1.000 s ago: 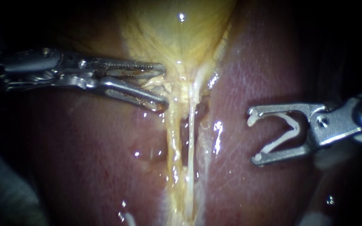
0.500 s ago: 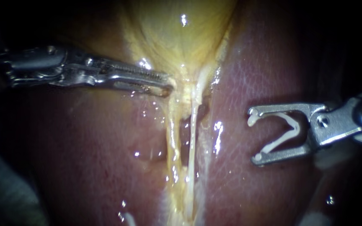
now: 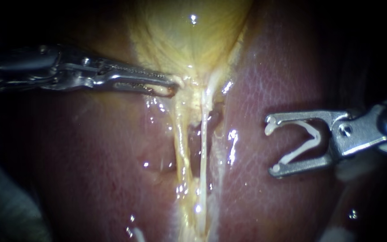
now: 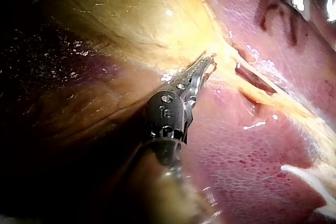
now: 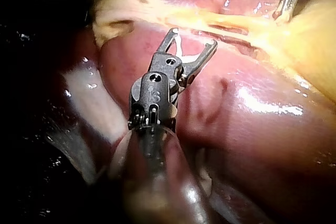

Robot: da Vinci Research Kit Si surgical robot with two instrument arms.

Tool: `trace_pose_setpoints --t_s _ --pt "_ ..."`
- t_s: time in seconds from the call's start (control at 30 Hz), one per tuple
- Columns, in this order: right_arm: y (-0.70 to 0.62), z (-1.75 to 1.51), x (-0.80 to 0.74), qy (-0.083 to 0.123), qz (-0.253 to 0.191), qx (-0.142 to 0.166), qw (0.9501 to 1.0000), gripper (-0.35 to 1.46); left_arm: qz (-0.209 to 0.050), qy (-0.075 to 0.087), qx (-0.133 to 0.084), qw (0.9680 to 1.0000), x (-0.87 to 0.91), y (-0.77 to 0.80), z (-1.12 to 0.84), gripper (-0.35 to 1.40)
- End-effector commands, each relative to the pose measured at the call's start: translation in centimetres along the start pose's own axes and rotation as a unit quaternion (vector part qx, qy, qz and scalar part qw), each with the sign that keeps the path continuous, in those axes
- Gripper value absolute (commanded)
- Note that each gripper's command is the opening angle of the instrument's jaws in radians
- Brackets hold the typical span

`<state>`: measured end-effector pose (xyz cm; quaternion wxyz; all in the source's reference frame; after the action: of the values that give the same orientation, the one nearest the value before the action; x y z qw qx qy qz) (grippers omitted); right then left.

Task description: Grabbing gallbladder

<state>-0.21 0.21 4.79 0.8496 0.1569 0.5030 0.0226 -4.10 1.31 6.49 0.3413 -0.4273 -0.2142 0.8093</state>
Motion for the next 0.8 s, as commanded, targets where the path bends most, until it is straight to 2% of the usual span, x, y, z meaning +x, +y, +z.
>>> trace_pose_setpoints --t_s 0.03,0.1,0.17,0.27,0.4,0.53,0.8 --pt "0.00 0.00 0.00 0.000 0.000 0.000 1.0000 0.48 -0.002 -0.002 -0.005 1.0000 0.06 0.04 -0.06 -0.35" --pt "0.00 0.00 0.00 0.000 0.000 0.000 1.0000 0.48 -0.007 -0.003 -0.008 0.9999 0.14 0.09 -0.16 -0.35" --pt "0.00 0.00 0.00 0.000 0.000 0.000 1.0000 0.48 -0.012 -0.004 -0.013 0.9998 0.31 0.15 -0.33 -0.35" --pt "0.00 0.00 0.00 0.000 0.000 0.000 1.0000 0.48 -0.017 -0.003 -0.008 0.9998 0.49 0.22 -0.56 -0.35" --pt "0.01 0.00 0.00 0.000 0.000 0.000 1.0000 0.48 -0.022 0.004 -0.007 0.9997 0.64 0.28 -0.78 -0.35" --pt "0.01 0.00 0.00 0.000 0.000 0.000 1.0000 0.48 -0.023 0.007 -0.004 0.9997 0.66 0.29 -0.86 -0.35" --pt "0.00 0.01 0.01 0.000 0.000 0.000 1.0000 0.48 -0.023 0.007 -0.003 0.9997 0.65 0.29 -0.85 -0.35"
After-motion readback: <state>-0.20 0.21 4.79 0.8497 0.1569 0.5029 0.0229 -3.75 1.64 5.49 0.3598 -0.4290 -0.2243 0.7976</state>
